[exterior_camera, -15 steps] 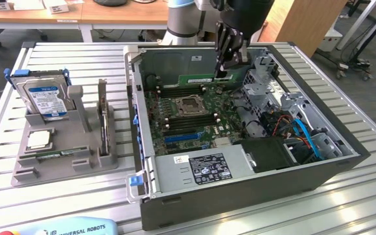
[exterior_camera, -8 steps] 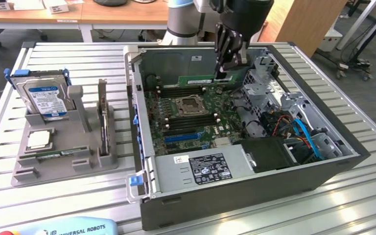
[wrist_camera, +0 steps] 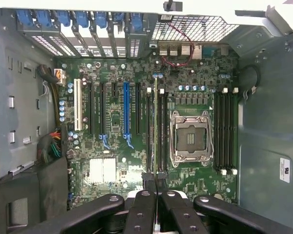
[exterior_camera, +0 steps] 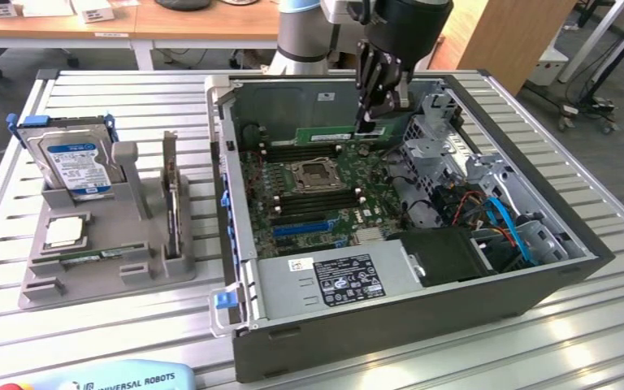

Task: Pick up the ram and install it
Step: 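Pick up the ram and move it above insertion slot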

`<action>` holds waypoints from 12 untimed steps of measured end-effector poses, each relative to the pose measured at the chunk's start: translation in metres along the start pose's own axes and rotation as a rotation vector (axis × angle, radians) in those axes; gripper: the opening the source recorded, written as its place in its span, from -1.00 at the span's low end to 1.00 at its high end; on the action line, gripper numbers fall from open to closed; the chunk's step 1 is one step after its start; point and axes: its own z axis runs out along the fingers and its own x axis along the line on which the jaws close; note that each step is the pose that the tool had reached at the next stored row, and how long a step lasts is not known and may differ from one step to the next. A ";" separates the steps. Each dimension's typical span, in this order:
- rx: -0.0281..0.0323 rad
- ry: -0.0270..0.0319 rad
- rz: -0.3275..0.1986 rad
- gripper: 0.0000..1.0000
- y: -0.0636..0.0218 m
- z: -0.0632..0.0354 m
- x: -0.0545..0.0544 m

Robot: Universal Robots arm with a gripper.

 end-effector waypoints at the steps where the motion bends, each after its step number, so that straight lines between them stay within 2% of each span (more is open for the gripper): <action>1: 0.0000 -0.0001 0.000 -0.76 0.0000 0.0001 0.000; 12: 0.0000 -0.0020 0.000 -0.76 -0.0001 0.0045 0.000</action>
